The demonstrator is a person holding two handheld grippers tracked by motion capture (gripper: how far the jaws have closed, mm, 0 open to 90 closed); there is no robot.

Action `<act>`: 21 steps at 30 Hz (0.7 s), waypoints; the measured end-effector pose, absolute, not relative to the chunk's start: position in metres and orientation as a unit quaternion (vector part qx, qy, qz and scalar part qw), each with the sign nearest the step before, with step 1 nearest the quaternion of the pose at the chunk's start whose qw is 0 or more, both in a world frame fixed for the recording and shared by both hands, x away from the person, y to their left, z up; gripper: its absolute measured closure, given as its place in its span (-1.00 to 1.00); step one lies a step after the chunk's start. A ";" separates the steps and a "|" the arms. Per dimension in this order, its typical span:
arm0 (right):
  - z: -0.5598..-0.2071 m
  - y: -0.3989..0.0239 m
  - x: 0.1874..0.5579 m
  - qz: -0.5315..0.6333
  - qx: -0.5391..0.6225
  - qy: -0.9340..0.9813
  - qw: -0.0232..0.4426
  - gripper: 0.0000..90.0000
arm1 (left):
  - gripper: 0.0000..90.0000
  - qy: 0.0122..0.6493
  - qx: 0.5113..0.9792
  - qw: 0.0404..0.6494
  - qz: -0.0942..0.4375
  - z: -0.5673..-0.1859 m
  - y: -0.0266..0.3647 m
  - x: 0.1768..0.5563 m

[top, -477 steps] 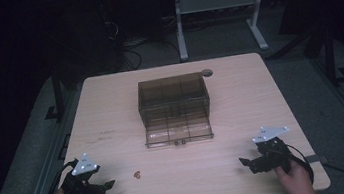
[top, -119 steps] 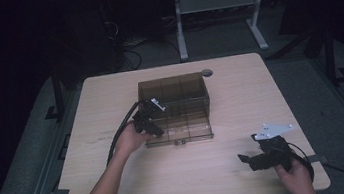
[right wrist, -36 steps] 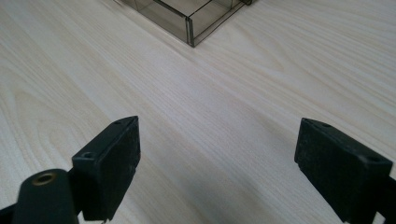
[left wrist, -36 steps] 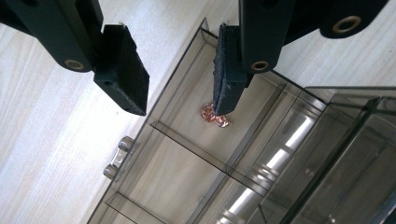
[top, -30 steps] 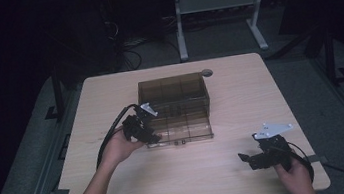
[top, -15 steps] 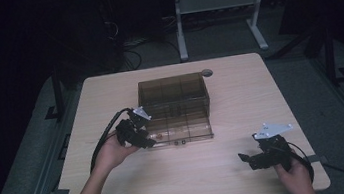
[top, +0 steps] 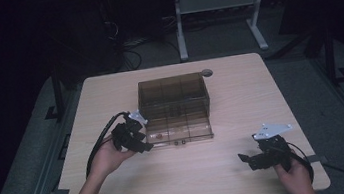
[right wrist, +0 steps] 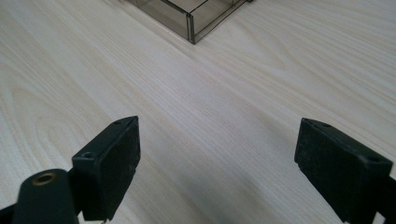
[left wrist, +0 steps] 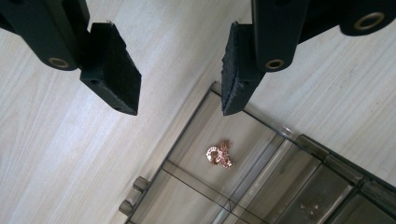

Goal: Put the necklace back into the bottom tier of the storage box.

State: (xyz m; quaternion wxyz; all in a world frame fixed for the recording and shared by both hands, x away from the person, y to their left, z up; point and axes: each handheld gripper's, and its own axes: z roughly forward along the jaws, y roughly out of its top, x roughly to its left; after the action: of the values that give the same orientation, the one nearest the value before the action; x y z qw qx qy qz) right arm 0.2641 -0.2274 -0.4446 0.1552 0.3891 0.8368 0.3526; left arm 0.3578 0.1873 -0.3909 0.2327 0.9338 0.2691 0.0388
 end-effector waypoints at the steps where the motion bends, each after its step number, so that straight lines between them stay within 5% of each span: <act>1: -0.445 -0.227 0.264 0.353 0.389 0.837 0.155 -0.69 | 0.04 0.269 0.933 0.235 0.038 -0.391 0.189 0.356; 21: -0.445 -0.226 0.264 0.351 0.390 0.837 0.153 -0.69 | -0.20 0.272 0.929 0.249 0.040 -0.389 0.202 0.333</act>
State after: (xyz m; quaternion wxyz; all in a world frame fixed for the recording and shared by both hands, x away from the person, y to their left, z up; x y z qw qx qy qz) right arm 0.2642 -0.2264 -0.4454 0.1531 0.3904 0.8371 0.3514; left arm 0.3331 0.2016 -0.3894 0.2486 0.9288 0.2720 0.0397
